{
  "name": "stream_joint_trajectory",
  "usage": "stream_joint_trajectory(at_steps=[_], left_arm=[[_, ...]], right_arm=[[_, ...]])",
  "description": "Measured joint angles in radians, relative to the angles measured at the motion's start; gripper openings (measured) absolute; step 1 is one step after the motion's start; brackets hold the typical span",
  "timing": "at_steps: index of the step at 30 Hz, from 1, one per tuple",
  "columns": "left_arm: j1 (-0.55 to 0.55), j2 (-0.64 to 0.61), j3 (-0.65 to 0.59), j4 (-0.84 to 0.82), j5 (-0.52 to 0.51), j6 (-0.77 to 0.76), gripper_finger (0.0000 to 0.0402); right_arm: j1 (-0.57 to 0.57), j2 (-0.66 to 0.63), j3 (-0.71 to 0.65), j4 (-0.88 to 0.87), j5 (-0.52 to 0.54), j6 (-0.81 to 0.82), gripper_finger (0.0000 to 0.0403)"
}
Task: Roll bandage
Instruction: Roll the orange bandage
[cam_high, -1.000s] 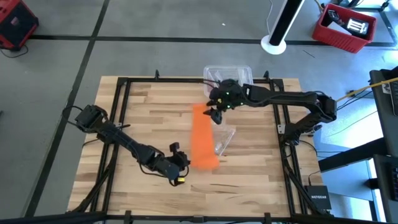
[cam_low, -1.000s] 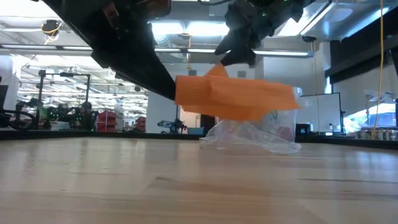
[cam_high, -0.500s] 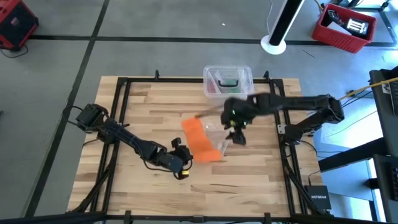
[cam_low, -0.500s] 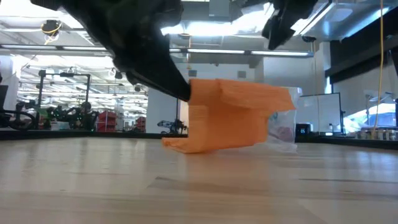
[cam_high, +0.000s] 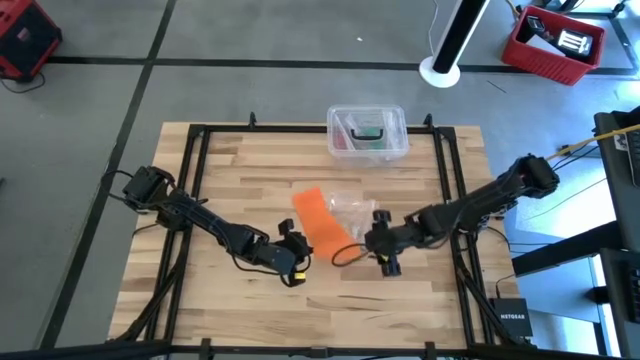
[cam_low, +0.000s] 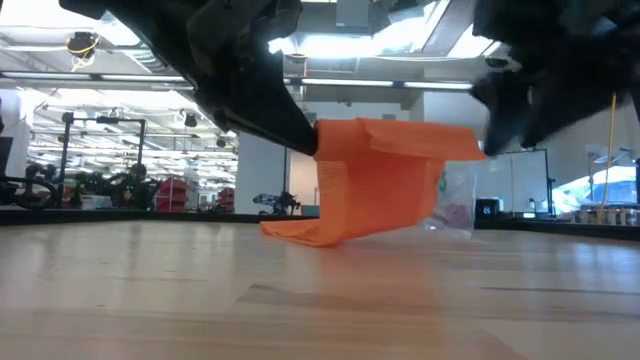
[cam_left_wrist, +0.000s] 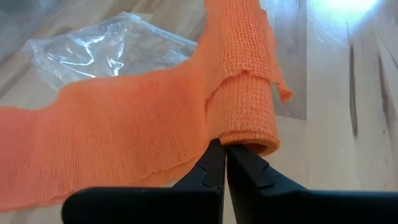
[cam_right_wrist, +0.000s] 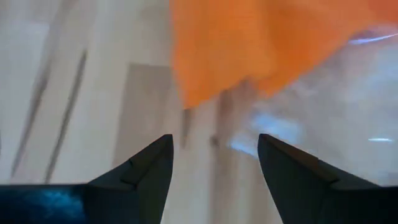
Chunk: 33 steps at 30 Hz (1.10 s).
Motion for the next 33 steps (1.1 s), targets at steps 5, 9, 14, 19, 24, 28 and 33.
stream_joint_trajectory(at_steps=[5, 9, 14, 19, 24, 28, 33], left_arm=[[0.0, 0.0, 0.0, 0.001, -0.012, 0.001, 0.0], [0.0, 0.0, 0.0, 0.011, -0.012, 0.002, 0.0], [0.0, 0.0, 0.0, 0.021, -0.012, 0.009, 0.0], [0.0, 0.0, 0.0, 0.021, -0.012, 0.006, 0.0], [-0.002, 0.0, 0.0, 0.02, -0.012, 0.006, 0.0], [-0.004, 0.0, 0.0, 0.023, -0.012, 0.022, 0.0], [-0.02, 0.0, 0.0, 0.024, -0.013, 0.049, 0.0]], right_arm=[[0.009, 0.0, -0.165, 0.36, -0.004, 0.116, 0.0237], [0.009, -0.001, -0.241, 0.58, -0.006, 0.178, 0.0236], [0.009, 0.0, -0.258, 0.657, -0.018, 0.192, 0.0199], [0.009, 0.0, -0.255, 0.675, -0.035, 0.192, 0.0088], [0.009, -0.022, -0.193, 0.627, -0.175, 0.19, 0.0016], [0.008, -0.083, -0.09, 0.523, -0.194, 0.11, 0.0026], [-0.034, -0.145, 0.028, 0.39, 0.049, -0.1, 0.0005]])
